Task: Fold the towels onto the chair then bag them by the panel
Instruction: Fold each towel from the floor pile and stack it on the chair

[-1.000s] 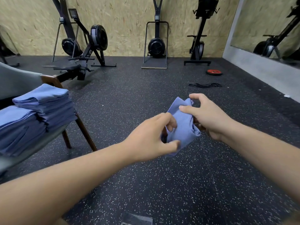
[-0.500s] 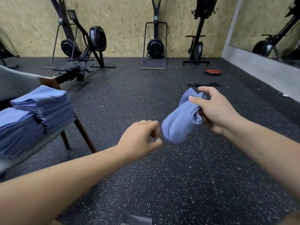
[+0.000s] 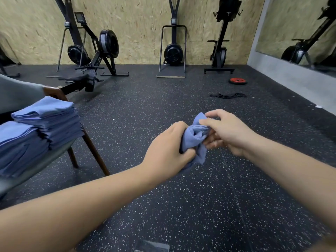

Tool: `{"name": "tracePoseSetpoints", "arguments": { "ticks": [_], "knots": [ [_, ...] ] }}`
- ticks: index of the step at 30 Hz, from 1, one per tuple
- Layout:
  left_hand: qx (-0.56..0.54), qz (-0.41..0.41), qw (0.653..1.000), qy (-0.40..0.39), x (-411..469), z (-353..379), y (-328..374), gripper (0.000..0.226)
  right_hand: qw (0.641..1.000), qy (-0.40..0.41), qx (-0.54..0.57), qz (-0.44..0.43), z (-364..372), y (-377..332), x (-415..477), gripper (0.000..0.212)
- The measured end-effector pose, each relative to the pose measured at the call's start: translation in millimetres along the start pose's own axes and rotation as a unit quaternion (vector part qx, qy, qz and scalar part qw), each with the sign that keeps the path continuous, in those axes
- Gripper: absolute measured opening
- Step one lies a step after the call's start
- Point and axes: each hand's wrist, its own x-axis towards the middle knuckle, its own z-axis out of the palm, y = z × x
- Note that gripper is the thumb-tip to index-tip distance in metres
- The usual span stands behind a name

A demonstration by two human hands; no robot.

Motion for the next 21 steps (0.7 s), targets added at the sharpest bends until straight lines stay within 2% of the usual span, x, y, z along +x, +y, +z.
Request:
{"name": "tracePoseSetpoints", "arguments": {
  "ticks": [2,5,9,11,13,14,18,21],
  "knots": [
    [-0.001,-0.012,1.0,-0.001,1.4,-5.5,-3.0,0.022,0.997,-0.035,-0.065,0.003,-6.1,3.9,-0.1,0.026],
    [-0.027,-0.048,0.998,-0.012,3.0,-10.1,-8.2,0.022,0.987,-0.062,-0.146,-0.015,-11.6,9.1,-1.3,0.025],
    [-0.069,-0.055,0.995,-0.046,4.5,-14.5,-13.3,0.026,0.939,-0.016,-0.312,-0.146,-15.6,4.3,-3.9,0.034],
    [-0.081,-0.054,0.994,-0.054,5.4,-15.9,-14.3,0.027,0.929,-0.044,-0.307,-0.202,-13.0,0.6,-8.6,0.037],
    [-0.101,-0.057,0.992,-0.054,5.9,-17.6,-14.5,0.027,0.923,-0.096,-0.292,-0.232,-8.2,0.6,-11.6,0.027],
    [-0.114,-0.061,0.99,-0.054,5.9,-18.5,-14.2,0.027,0.92,-0.116,-0.292,-0.234,-6.3,2.7,-11.6,0.026],
    [-0.165,-0.079,0.982,-0.057,6.5,-22.3,-16.7,0.025,0.921,-0.144,-0.262,-0.25,-3.9,13.7,-4.4,0.049],
    [-0.183,-0.08,0.978,-0.059,7.3,-25.6,-21.4,0.026,0.927,-0.175,-0.227,-0.241,-2.8,13.0,-3.2,0.046]
  ]
}}
